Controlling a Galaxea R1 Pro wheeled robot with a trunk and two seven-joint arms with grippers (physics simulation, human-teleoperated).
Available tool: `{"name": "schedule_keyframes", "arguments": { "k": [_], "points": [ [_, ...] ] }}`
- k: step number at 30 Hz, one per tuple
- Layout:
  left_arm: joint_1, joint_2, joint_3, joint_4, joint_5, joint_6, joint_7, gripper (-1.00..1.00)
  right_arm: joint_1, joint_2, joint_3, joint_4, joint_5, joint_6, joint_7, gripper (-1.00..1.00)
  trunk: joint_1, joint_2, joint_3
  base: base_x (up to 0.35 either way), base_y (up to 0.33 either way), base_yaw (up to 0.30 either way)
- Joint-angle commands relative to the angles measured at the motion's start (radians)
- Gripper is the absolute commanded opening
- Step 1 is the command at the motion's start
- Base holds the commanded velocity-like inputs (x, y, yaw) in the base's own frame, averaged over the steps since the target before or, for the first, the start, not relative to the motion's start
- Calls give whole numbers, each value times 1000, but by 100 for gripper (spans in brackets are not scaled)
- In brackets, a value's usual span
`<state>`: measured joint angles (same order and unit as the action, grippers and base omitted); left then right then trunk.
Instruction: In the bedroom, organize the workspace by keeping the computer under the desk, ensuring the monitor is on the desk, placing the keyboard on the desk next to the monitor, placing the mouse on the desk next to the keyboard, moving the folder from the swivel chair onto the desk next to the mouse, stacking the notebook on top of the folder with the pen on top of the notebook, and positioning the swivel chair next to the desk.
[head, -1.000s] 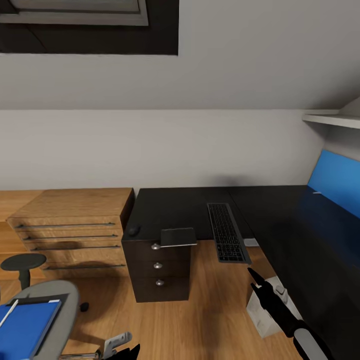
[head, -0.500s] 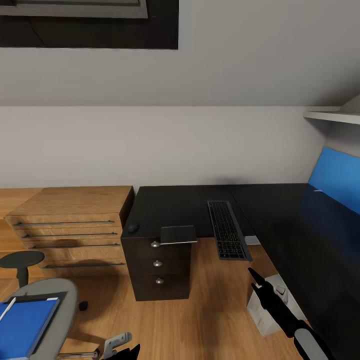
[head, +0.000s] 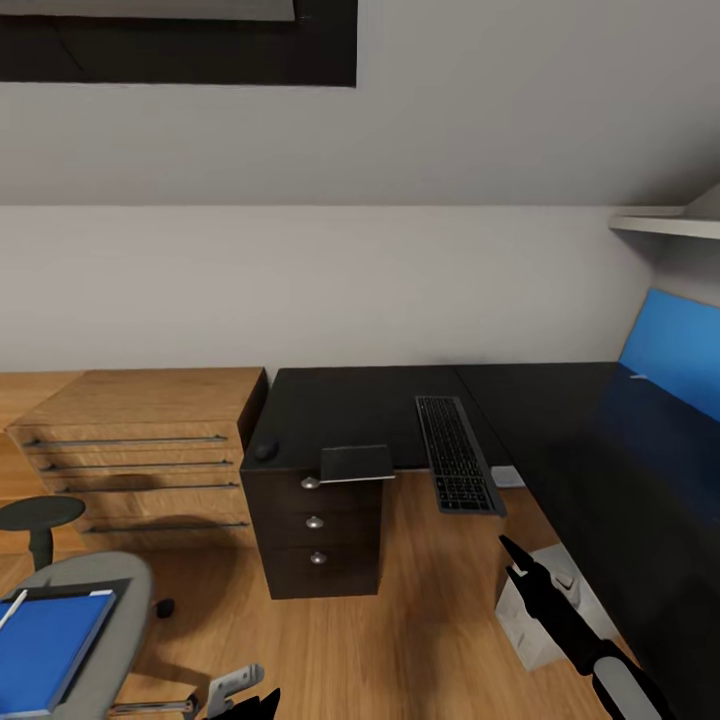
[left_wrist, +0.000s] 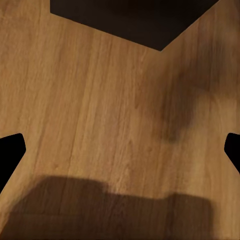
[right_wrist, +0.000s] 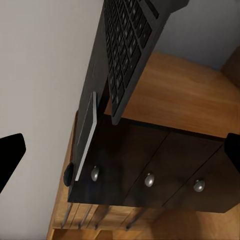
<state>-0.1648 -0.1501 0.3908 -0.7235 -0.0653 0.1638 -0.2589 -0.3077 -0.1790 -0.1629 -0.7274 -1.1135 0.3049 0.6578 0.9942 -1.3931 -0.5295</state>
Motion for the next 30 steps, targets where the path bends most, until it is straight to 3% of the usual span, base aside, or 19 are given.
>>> {"name": "schedule_keyframes", "arguments": {
  "k": [1, 17, 22, 30],
  "points": [
    [-1, -2, 8, -2, -7, 6, -10, 100, -1, 0, -1, 0, -10, 9, 2, 100, 4, -8, -4, 0, 0, 0],
    [-1, -2, 8, -2, -7, 6, -10, 100, -1, 0, -1, 0, -13, 15, -1, 100, 65, -120, -54, 0, 0, 0],
    [-1, -2, 8, -2, -7, 6, -10, 100, -1, 1, -5, 5, -21, 51, -2, 100, 84, -155, -70, 0, 0, 0],
    [-1, -2, 8, -2, -7, 6, -16, 100, -1, 1, -48, 10, -66, 137, -4, 100, 84, -155, -70, 0, 0, 0]
  ]
}}
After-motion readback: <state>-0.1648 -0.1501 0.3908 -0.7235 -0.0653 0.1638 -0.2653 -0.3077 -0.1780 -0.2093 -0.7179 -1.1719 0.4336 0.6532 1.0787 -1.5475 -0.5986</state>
